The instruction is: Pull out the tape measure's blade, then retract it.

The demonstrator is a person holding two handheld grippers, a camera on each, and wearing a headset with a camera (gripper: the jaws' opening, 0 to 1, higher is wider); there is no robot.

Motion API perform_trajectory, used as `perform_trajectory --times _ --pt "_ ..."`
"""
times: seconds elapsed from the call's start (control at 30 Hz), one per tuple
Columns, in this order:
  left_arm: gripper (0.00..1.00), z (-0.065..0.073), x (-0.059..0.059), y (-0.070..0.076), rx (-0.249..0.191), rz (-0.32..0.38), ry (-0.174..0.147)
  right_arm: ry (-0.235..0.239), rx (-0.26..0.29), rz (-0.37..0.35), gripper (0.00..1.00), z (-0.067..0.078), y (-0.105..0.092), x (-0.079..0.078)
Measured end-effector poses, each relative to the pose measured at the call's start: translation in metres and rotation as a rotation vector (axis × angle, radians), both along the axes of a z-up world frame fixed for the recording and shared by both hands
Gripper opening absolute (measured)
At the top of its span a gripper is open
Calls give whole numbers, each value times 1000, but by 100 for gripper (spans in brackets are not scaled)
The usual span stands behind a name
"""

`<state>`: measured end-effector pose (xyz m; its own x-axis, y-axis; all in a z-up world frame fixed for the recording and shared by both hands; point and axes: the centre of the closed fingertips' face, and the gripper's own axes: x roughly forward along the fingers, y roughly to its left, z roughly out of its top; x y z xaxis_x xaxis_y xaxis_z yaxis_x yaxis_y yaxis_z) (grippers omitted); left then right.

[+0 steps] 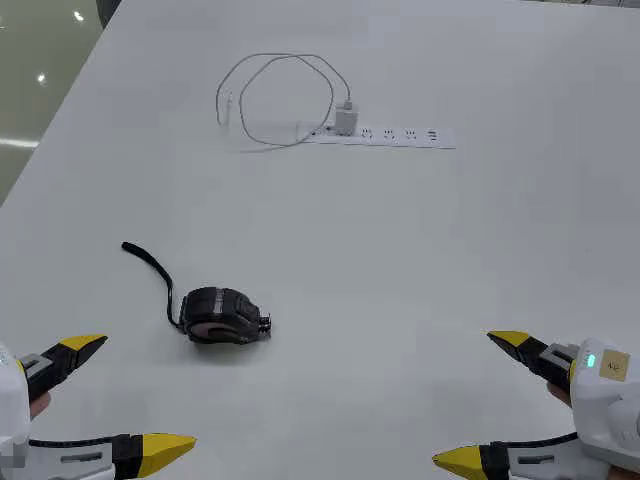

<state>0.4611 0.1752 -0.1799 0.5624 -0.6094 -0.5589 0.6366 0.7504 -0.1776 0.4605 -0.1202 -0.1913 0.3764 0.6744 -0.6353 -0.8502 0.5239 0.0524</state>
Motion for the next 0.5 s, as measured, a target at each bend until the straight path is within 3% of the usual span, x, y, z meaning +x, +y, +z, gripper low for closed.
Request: perform_trajectory --times 0.5 --pt "99 -1 2 1 1 7 -1 -5 0 -9 91 0 -1 3"
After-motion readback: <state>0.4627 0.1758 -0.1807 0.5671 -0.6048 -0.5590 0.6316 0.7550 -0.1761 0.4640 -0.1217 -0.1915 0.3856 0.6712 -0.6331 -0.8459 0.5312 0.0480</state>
